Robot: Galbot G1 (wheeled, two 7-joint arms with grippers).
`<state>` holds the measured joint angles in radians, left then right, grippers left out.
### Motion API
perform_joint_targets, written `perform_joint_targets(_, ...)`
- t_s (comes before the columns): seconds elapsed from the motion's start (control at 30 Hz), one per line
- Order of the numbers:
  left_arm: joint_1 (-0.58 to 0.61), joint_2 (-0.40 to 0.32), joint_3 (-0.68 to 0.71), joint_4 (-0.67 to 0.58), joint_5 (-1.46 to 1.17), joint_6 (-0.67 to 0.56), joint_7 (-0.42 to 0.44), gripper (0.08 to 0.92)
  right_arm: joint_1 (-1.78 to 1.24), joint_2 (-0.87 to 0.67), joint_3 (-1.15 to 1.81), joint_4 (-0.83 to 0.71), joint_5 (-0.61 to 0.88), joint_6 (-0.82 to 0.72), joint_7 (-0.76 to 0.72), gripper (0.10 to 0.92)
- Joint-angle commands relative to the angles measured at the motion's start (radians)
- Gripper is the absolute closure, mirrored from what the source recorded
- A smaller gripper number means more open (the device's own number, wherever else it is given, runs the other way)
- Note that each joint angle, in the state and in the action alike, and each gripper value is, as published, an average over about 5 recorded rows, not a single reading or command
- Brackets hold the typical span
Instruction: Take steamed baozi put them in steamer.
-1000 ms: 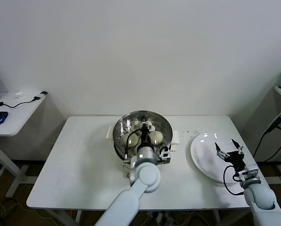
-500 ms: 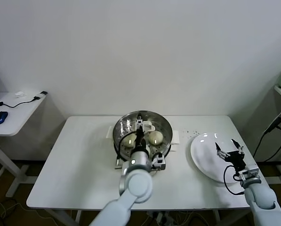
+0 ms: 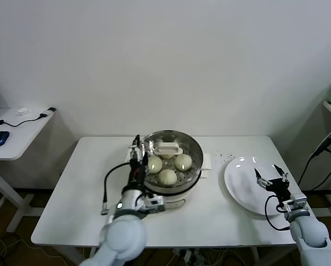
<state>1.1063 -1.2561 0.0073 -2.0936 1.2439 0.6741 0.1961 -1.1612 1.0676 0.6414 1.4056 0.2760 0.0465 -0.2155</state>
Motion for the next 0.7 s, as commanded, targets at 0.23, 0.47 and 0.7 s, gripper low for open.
perform_joint_targets(0.23,0.442,-0.086,-0.724,-0.072,-1.162,-0.607,-0.333,0.177,-0.011,0.049,0.018,0.059,0.010,-0.019,-0.014,0.203)
perform_joint_targets(0.47,0.460,-0.244,-0.813,0.073,-1.317,-0.742,-0.215,0.177,-0.013,0.068,0.022,0.055,0.004,-0.009,-0.039,0.203)
perform_joint_targets(0.7,0.473,-0.231,-0.790,0.125,-1.378,-0.756,-0.190,0.177,-0.032,0.087,0.040,0.072,-0.007,0.006,-0.072,0.203)
